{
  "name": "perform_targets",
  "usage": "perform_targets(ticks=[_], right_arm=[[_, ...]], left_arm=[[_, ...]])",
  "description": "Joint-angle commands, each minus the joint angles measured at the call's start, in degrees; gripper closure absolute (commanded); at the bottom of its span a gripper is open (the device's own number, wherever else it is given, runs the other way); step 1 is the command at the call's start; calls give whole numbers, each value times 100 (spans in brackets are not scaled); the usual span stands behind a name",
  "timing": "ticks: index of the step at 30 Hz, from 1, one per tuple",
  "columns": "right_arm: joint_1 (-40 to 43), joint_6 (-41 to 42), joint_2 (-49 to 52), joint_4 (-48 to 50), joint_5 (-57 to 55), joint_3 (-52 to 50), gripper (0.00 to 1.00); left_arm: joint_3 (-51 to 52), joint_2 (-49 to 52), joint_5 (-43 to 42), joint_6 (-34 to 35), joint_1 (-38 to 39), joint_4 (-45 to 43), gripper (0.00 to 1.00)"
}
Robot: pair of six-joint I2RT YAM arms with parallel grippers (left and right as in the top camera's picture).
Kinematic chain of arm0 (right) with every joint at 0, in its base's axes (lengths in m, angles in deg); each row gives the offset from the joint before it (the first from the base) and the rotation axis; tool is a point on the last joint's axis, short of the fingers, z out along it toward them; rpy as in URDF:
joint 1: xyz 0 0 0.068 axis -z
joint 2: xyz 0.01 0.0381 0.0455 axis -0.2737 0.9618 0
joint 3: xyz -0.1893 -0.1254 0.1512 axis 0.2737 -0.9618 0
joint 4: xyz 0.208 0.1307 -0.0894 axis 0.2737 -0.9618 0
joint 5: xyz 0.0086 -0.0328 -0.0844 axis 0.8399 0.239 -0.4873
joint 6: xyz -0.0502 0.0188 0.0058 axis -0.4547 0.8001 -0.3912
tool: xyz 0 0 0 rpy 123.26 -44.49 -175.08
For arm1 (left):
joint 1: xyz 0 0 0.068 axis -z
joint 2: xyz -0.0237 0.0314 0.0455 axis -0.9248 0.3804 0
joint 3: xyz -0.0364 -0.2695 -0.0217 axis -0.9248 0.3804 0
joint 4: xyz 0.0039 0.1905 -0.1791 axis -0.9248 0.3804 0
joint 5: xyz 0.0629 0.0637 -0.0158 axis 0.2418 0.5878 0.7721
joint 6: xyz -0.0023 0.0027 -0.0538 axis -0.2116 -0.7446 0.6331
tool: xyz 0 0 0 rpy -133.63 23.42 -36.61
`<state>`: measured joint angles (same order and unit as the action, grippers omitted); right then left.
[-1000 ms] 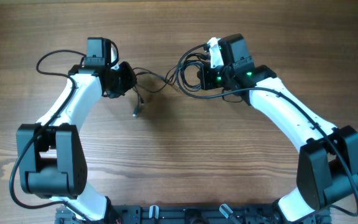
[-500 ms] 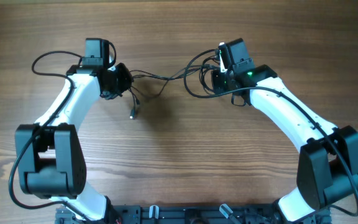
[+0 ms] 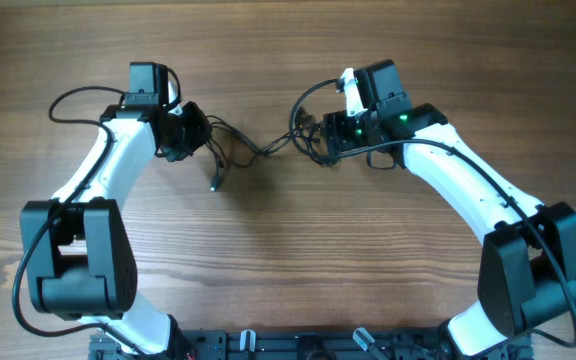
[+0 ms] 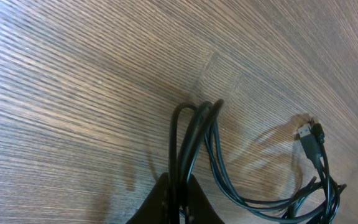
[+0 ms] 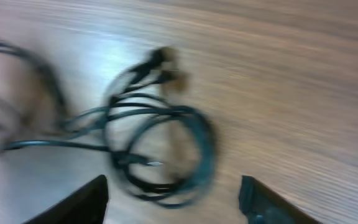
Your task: Untangle cables
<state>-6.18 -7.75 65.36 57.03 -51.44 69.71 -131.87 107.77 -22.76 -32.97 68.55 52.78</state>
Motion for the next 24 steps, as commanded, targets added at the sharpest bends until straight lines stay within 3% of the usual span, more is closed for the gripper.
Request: perform_targets(ticks=[1, 3, 6, 7, 9, 12, 14, 16, 20, 24], right_arm=[[17, 426, 68, 210, 957, 66, 35], [17, 590, 68, 485, 1012, 66, 35], [17, 1670, 70, 651, 1108, 66, 37], [11, 1753, 76, 715, 1110, 66, 37], [-17, 1718, 122, 857, 1106, 66, 37], [-48, 2201, 260, 892, 1154, 66, 36], [-96, 2243, 339, 931, 1327, 66, 28], [-131, 2481, 361, 938, 1388, 66, 21], [-138, 2935, 361, 966, 1480, 66, 21], [-140, 3713, 361, 1021, 1646, 66, 45]], left_arm=[[-11, -146, -85, -11, 37, 4, 83], [-11, -146, -87, -26, 37, 9, 76], [-11, -146, -85, -26, 48, 87, 50], [-11, -146, -85, -28, 48, 92, 35], [-11, -146, -85, -24, 48, 85, 32], [-11, -149, -85, -26, 48, 85, 14], [-11, -149, -87, -26, 48, 83, 2], [-13, -186, -85, -33, 48, 85, 1], [-188, -426, -81, -157, 42, 105, 0], [-376, -776, -66, -151, 44, -2, 0]])
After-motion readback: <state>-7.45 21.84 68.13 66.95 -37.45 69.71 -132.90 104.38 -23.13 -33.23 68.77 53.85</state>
